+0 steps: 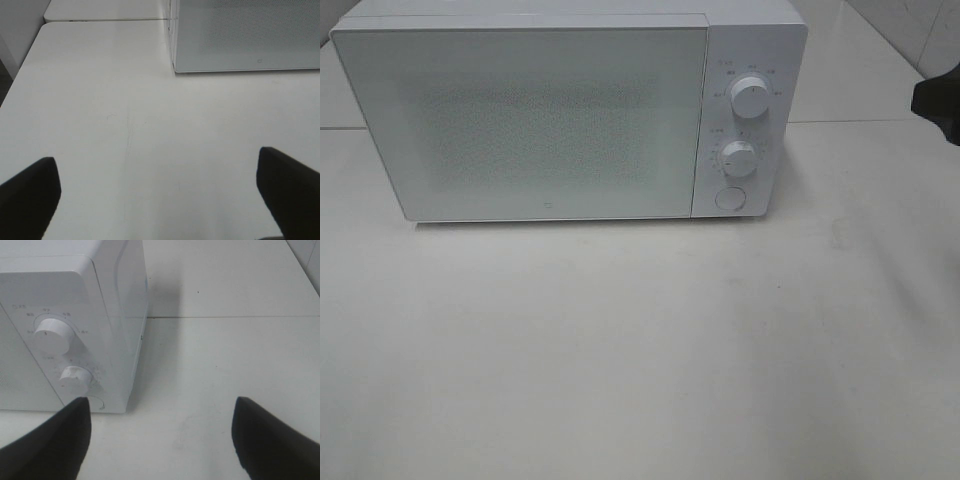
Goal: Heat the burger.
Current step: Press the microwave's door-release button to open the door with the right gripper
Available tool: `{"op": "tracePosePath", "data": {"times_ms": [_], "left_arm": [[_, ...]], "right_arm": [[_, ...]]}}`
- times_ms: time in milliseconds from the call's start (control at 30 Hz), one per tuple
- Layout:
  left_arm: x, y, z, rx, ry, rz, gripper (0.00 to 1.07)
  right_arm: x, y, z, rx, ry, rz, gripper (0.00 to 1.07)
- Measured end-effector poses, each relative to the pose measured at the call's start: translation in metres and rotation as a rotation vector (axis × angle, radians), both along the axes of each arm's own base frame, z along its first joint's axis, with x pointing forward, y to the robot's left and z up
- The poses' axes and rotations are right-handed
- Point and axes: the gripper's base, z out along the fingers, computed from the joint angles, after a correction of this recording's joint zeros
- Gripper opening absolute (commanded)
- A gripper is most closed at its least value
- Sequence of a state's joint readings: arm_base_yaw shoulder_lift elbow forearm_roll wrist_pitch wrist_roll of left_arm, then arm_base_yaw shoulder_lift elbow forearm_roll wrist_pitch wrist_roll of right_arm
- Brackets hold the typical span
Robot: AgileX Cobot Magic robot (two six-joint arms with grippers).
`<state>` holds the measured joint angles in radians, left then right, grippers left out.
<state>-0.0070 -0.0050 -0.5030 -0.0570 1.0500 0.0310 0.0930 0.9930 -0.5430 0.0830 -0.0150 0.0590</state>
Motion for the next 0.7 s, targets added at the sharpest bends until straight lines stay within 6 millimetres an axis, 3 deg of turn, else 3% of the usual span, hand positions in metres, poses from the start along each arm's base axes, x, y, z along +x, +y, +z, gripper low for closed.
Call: {"op": "tracePosePath", "data": {"times_ms": [200, 533, 700], "left_arm": [[0.0, 0.0, 0.0, 0.0, 0.0, 0.0, 1.0], [0.0, 0.0, 0.0, 0.0, 0.0, 0.0, 1.0], [0.0, 0.0, 0.0, 0.0, 0.0, 0.0, 1.0]], "right_arm": [[0.023, 0.0, -0.017, -0.009, -0.079, -0.013, 0.75], [0.027, -0.004, -0.059, -0.024, -0.131, -0.062, 0.75], [0.024, 0.005, -0.078, -0.078, -0.145, -0.058, 0.75]]}}
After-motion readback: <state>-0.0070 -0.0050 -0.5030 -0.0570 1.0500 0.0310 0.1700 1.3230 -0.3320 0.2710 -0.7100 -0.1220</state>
